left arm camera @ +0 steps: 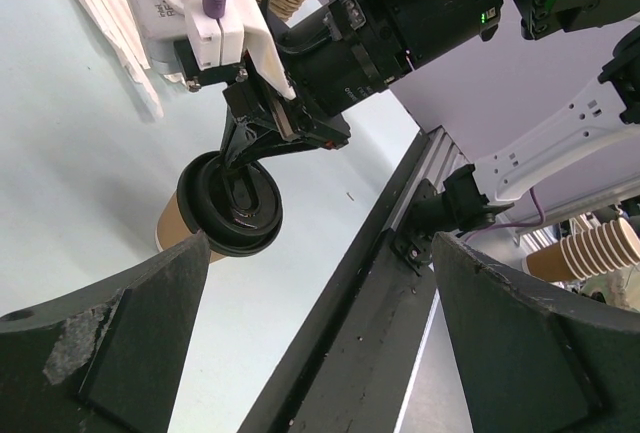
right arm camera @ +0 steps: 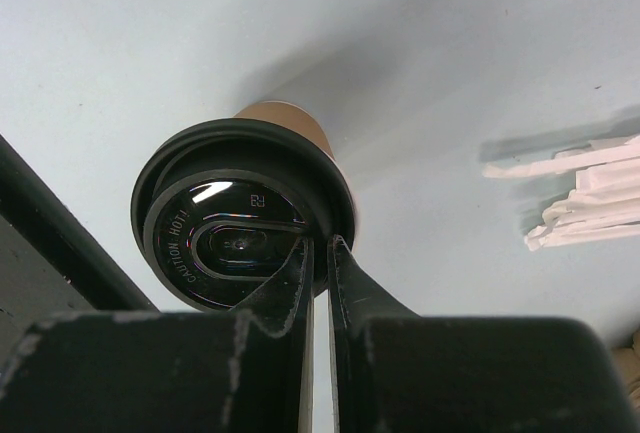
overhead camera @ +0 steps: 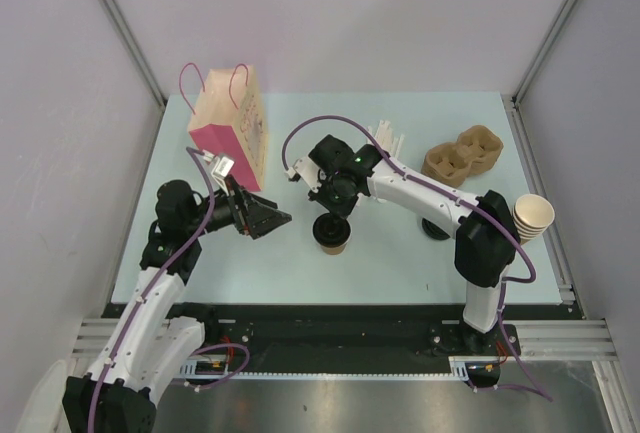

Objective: Pack the takeout coffee

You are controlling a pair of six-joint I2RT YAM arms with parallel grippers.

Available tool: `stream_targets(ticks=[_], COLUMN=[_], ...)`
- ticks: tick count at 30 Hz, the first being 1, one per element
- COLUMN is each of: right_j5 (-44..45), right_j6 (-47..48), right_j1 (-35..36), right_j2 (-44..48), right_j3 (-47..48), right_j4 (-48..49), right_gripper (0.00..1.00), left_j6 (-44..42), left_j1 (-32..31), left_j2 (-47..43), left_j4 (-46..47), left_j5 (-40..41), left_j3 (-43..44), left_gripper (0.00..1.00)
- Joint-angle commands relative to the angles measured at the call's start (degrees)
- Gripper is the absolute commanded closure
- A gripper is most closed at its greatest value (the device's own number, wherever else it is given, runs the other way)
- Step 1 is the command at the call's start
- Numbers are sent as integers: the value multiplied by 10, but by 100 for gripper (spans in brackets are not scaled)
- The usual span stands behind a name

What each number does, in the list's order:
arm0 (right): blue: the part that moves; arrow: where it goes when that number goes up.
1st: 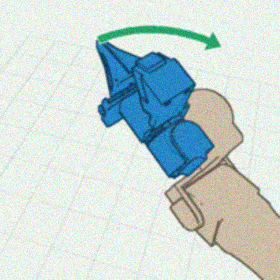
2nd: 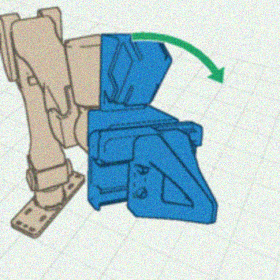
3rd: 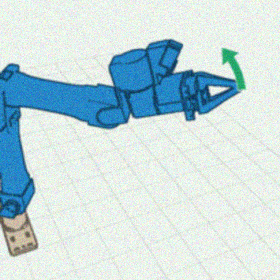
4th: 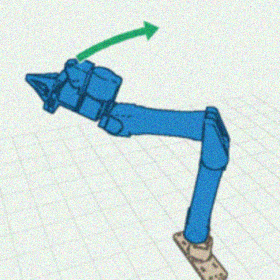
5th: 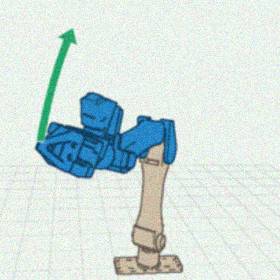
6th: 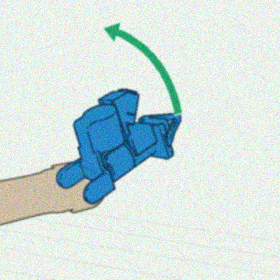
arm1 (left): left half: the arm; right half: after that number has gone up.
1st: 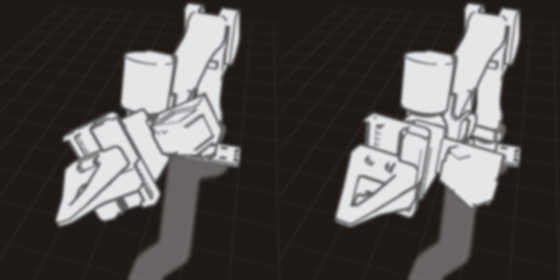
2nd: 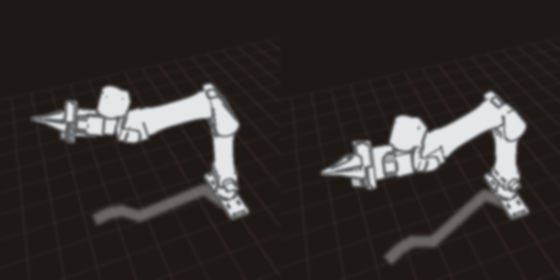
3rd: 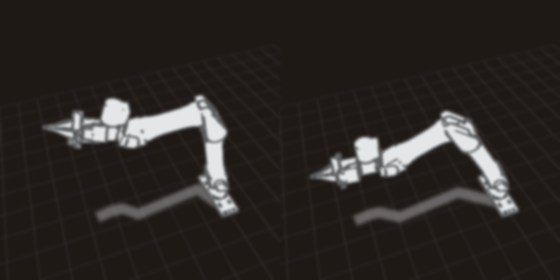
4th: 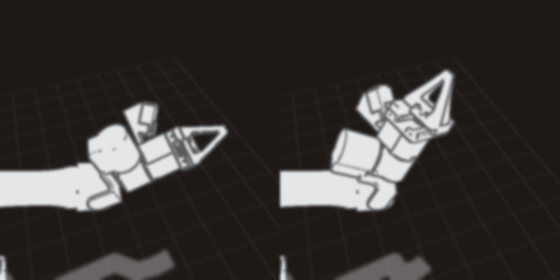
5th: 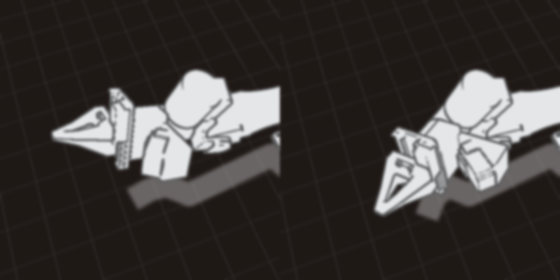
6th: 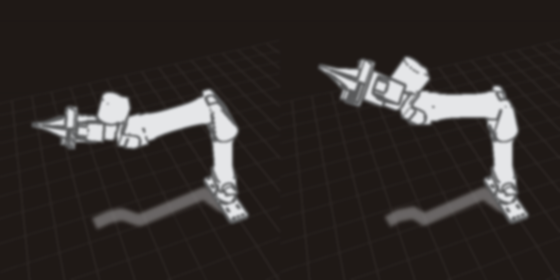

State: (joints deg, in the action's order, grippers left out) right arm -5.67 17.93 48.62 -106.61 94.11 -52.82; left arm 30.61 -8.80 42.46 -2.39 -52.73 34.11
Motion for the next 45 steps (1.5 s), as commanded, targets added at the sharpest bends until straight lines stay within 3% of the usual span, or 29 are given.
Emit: stream_targets(ticks=[1,45], right_j5=[-8,-27], right_j6=[4,0], right_j1=[-5,-13], right_j2=[14,2], right_j3=[13,36], right_j4=[-9,-18], right_gripper=[93,92], left_j6=[8,-2], left_j1=[5,5], left_j2=[3,2], left_j4=[22,22], left_j5=[-2,-4], left_j3=[4,-4], left_gripper=[2,2])
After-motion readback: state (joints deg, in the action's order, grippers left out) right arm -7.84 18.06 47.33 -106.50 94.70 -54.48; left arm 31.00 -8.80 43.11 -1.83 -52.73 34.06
